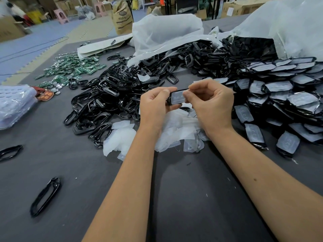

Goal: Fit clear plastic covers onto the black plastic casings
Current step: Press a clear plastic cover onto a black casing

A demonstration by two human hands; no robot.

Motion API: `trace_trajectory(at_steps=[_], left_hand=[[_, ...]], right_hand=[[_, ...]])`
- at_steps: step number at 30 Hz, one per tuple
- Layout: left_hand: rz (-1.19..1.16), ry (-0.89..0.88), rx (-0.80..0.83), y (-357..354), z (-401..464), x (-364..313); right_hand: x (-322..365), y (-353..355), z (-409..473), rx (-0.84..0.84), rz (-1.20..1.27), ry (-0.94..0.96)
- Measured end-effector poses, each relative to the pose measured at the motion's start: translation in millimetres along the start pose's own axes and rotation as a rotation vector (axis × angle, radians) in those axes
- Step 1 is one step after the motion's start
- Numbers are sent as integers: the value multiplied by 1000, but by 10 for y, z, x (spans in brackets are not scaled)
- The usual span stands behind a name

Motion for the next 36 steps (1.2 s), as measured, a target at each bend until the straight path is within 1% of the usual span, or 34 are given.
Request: trace_trajectory(at_steps=[6, 14, 22, 25, 28, 33, 36], left_hand=[[20, -12, 39, -30, -9, -11], [112, -85, 61, -38, -20, -12], [38, -30, 29, -11, -16, 10], [24, -10, 46, -21, -15, 19], [28, -12, 57, -28, -20, 8], [85, -53, 87, -65, -43, -21], [103, -72, 80, -66, -51, -36]], right_hand=[[39, 36, -3, -50, -77, 22], [49, 32, -9, -48, -100, 38], [117, -19, -35, 11, 93, 48], [107, -9, -28, 11, 115, 38], [91, -20, -28, 15, 62, 34], [103, -2, -27, -31, -122, 69], [111, 6, -27, -41, -168, 76]])
Point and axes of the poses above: each hand's wrist, its own z-axis towards the middle knuckle, its own y-axis out of the back of the hand, x = y × z, the point moved 7 cm from there along z, towards the middle knuckle, and after that the axes turned 1 degree about -x, right-handed, at the moved point
